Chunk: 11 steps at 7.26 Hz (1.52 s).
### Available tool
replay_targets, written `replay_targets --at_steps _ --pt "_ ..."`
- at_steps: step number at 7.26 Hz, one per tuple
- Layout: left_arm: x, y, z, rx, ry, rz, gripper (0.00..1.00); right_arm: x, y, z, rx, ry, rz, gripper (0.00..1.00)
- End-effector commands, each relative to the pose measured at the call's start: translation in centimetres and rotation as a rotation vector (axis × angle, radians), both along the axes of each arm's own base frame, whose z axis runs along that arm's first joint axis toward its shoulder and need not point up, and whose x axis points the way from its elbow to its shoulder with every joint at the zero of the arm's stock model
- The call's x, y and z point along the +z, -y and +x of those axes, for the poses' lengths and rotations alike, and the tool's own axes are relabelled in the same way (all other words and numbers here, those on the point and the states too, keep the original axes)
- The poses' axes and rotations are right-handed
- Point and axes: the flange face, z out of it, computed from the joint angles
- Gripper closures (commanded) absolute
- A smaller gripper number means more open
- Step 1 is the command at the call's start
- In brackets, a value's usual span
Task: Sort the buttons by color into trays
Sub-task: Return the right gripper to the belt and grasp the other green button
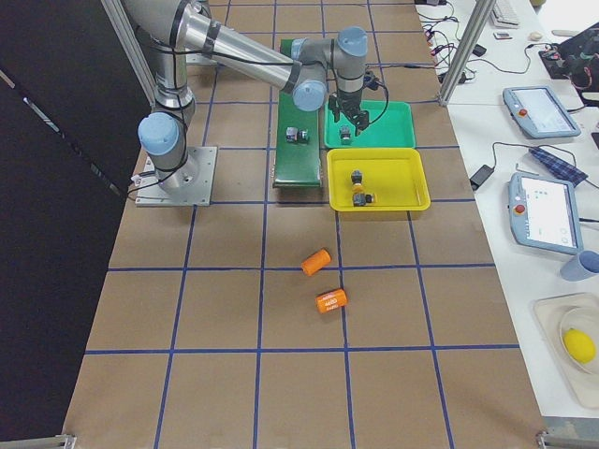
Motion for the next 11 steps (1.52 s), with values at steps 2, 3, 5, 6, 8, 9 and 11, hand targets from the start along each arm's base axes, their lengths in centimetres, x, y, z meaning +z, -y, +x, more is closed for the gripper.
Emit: replay_targets --at_steps 2,3,5,6,8,9,11 --pt "0.0 -0.1 0.0 -0.001 0.000 -0.001 0.00 -0.7 -6.5 -0.4 -0.383 0.026 0.030 0.00" --pt "0.0 0.0 0.0 0.001 0.000 -0.001 0.00 -1.6 -8.0 -0.5 -0.414 0.027 0.047 0.00" --pt "0.0 0.0 0.0 0.001 0.000 -0.001 0.00 -4.2 -11.1 -1.9 -0.534 0.028 0.106 0.00" --pt "0.0 0.0 0.0 0.001 0.000 -0.001 0.00 -5.1 -12.4 -2.1 -0.574 0.027 0.128 0.00" --pt "0.0 -0.1 0.0 -0.001 0.000 -0.001 0.00 -6.2 -13.3 -2.3 -0.642 0.025 0.151 0.00" --pt "0.0 0.0 0.0 0.001 0.000 -0.001 0.00 -6.4 -13.5 -2.3 -0.688 0.024 0.161 0.00" --pt "0.1 0.0 0.0 -0.001 0.000 -0.001 0.00 -6.6 -13.4 -2.4 -0.693 0.023 0.165 0.02"
